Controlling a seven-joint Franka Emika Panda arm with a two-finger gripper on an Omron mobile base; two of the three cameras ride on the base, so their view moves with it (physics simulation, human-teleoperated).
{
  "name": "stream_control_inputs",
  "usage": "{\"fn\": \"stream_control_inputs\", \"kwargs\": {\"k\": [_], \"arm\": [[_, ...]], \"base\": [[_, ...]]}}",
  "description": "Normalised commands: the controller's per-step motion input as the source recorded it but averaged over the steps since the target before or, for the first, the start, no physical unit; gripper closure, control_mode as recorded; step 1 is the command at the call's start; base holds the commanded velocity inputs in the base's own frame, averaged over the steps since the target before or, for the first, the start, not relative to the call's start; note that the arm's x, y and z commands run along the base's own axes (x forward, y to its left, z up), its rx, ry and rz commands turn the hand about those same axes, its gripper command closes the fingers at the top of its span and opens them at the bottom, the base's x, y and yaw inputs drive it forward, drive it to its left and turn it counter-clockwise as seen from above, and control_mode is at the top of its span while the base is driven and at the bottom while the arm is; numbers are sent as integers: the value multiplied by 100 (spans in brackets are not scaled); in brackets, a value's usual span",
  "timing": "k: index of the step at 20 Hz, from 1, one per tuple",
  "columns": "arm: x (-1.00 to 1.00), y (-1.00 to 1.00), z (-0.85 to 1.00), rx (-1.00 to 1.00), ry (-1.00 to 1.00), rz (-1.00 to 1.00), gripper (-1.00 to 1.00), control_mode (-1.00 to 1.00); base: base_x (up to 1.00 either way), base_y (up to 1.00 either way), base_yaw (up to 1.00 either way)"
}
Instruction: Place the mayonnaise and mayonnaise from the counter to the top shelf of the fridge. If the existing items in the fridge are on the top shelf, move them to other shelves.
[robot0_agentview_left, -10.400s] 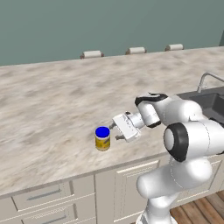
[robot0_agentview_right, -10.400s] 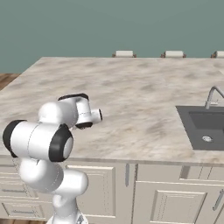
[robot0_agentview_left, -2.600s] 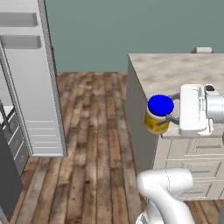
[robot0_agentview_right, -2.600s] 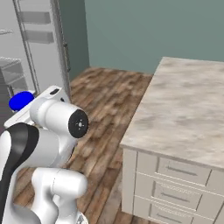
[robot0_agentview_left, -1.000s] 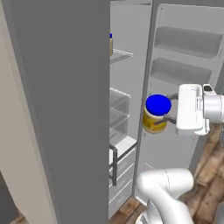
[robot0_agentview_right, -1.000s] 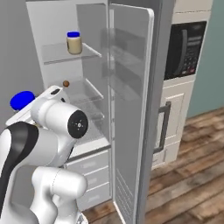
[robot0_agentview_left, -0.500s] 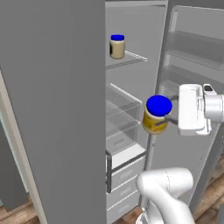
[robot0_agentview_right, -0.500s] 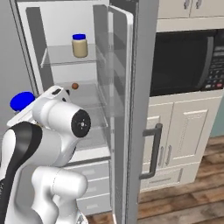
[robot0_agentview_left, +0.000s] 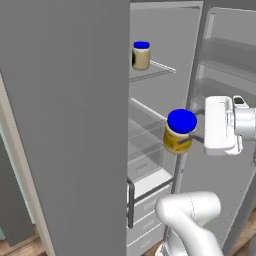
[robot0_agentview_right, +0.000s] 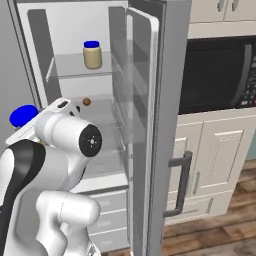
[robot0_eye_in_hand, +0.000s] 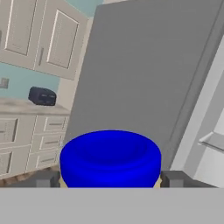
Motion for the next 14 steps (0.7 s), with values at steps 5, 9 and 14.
{"fn": "stream_control_inputs", "kwargs": {"k": [5, 9, 14], "arm": [[0, 0, 0, 0, 0, 0, 100, 100], [0, 0, 0, 0, 0, 0, 100, 100], [0, 0, 0, 0, 0, 0, 100, 100]], "base": [[55, -1, 10], [52, -12, 18], [45, -24, 19]]}}
